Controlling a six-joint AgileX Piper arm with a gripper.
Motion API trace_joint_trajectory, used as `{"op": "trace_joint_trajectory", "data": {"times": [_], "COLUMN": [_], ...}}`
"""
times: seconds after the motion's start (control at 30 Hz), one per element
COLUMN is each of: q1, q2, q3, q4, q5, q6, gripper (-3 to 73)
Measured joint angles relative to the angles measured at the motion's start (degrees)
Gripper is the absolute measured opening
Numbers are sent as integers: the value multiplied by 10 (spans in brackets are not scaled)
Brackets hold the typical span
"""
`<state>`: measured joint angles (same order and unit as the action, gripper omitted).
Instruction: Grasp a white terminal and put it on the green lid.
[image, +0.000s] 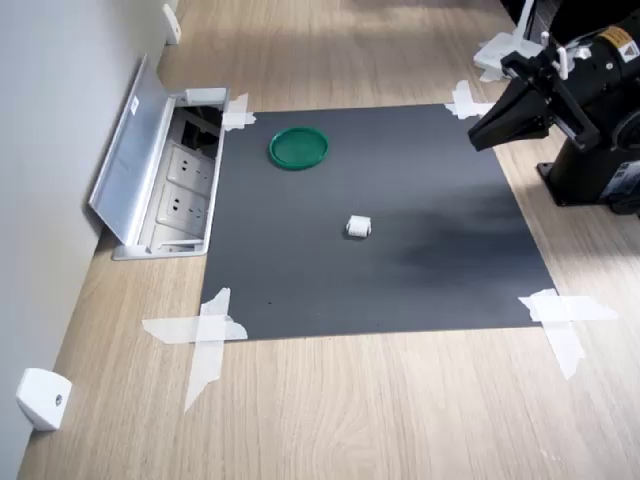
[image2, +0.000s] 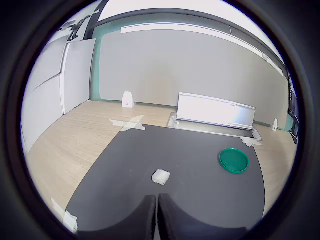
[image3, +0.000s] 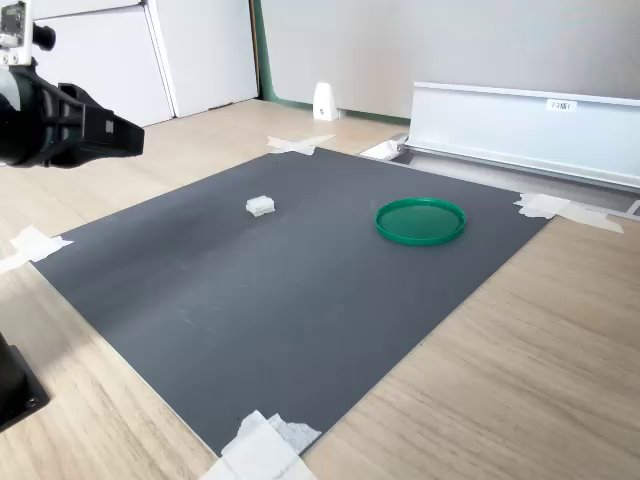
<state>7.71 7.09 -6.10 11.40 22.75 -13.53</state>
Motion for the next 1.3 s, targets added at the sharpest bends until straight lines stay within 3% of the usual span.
{"op": "trace_joint_trajectory", "data": {"times": [0.63, 0.93, 1.17, 1.3], "q1": [0, 0, 0, 0], "q2": [0, 4, 107, 201], "q3": [-1, -54, -123, -195], "q4": [-1, -2, -6, -8], "q5": [-5, 35, 57, 112], "q6": [0, -13, -47, -51], "gripper": [-9, -9, -9, -9]}}
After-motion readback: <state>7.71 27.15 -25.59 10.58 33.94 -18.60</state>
